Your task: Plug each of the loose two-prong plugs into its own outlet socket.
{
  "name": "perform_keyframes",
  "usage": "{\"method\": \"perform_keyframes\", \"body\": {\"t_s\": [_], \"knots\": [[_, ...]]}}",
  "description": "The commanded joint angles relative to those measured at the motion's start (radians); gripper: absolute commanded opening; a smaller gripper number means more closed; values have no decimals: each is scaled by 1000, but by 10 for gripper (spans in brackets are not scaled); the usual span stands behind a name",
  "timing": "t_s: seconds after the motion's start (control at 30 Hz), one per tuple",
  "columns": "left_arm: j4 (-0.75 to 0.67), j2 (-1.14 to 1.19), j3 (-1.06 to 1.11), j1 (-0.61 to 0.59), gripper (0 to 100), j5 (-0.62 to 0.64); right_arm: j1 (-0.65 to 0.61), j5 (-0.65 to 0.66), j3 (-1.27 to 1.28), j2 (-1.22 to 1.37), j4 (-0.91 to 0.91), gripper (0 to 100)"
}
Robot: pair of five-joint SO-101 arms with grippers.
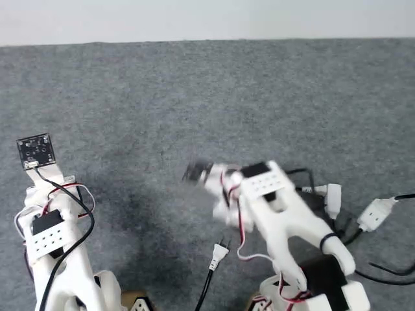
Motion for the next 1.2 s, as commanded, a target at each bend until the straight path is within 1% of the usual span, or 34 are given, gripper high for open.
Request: {"method": "perform_keyframes", "body": {"t_s": [0.0, 0.1, 0.17, 0.23, 0.33, 0.43, 0.53, 0.67, 0.77, 0.93, 1.1, 1.17], "knots": [[-31, -14, -2, 5, 15, 0, 93, -282, -199, -15, -13, 9], [-31, -14, -2, 5, 15, 0, 136, -523, -249, -5, -77, 9], [-31, -14, -2, 5, 15, 0, 137, -632, -222, -4, -148, 9], [-31, -14, -2, 5, 15, 0, 130, -704, -186, -4, -222, 9], [-31, -14, -2, 5, 15, 0, 114, -750, -141, -2, -331, 12], [-31, -14, -2, 5, 15, 0, 108, -852, -118, 30, -455, 16], [-31, -14, -2, 5, 15, 0, 62, -927, -152, 117, -498, 82], [-31, -14, -2, 5, 15, 0, 27, -959, -288, 286, -478, 196], [-31, -14, -2, 5, 15, 0, 22, -957, -443, 387, -351, 246], [-31, -14, -2, 5, 15, 0, 21, -957, -632, 450, -197, 235], [-31, -14, -2, 5, 15, -5, 30, -956, -729, 400, -87, 230], [-31, -14, -2, 5, 15, -32, 68, -956, -744, 372, -68, 230]]}}
